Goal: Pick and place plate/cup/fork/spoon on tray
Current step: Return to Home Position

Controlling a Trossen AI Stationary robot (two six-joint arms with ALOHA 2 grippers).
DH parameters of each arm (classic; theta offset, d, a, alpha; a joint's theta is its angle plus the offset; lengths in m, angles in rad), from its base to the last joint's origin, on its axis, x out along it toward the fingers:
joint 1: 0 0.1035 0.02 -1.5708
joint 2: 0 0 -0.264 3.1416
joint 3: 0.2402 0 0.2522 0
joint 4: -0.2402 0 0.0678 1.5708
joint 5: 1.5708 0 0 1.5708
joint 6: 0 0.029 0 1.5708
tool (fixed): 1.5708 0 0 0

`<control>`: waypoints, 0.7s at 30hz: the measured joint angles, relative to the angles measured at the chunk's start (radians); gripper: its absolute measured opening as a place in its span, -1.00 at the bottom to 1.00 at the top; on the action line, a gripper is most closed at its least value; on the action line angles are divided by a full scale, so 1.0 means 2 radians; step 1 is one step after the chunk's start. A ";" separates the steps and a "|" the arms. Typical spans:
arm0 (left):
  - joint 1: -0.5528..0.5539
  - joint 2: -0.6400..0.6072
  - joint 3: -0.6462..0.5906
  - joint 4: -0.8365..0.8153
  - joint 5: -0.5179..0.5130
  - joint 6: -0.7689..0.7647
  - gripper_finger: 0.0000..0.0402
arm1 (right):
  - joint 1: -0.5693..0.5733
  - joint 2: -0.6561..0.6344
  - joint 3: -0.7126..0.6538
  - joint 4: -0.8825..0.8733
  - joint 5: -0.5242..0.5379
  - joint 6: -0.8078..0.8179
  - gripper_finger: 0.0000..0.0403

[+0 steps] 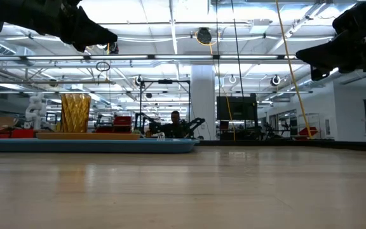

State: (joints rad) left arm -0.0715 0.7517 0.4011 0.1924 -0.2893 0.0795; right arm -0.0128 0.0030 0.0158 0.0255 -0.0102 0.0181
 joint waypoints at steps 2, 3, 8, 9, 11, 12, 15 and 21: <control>0.000 0.000 0.000 0.004 0.000 0.003 -0.92 | 0.008 0.000 0.000 -0.002 0.005 -0.002 -1.00; 0.000 0.000 0.000 0.008 0.000 0.003 -0.92 | 0.011 0.000 0.000 -0.002 0.006 -0.004 -1.00; 0.000 0.000 0.000 0.021 0.000 0.004 -0.92 | 0.021 0.000 0.000 -0.003 0.006 -0.005 -1.00; 0.000 0.000 0.000 0.022 0.000 0.005 -0.92 | 0.022 0.000 0.000 -0.004 0.005 -0.005 -1.00; 0.000 0.000 0.000 0.022 0.000 0.008 -0.92 | 0.024 0.000 0.000 -0.004 0.004 -0.006 -1.00; 0.000 0.000 0.000 0.022 0.000 0.008 -0.92 | 0.024 0.001 0.000 -0.004 0.005 -0.007 -1.00; 0.000 0.000 0.000 0.022 0.006 0.007 -0.92 | 0.024 0.002 0.000 -0.004 0.005 -0.022 -1.00; 0.000 0.000 0.000 -0.009 0.044 -0.003 -0.92 | 0.024 0.003 0.000 0.005 0.005 -0.060 -1.00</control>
State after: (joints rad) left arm -0.0722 0.7514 0.4015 0.1749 -0.2011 0.0734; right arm 0.0349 0.0086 0.0151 0.0360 0.0008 -0.1027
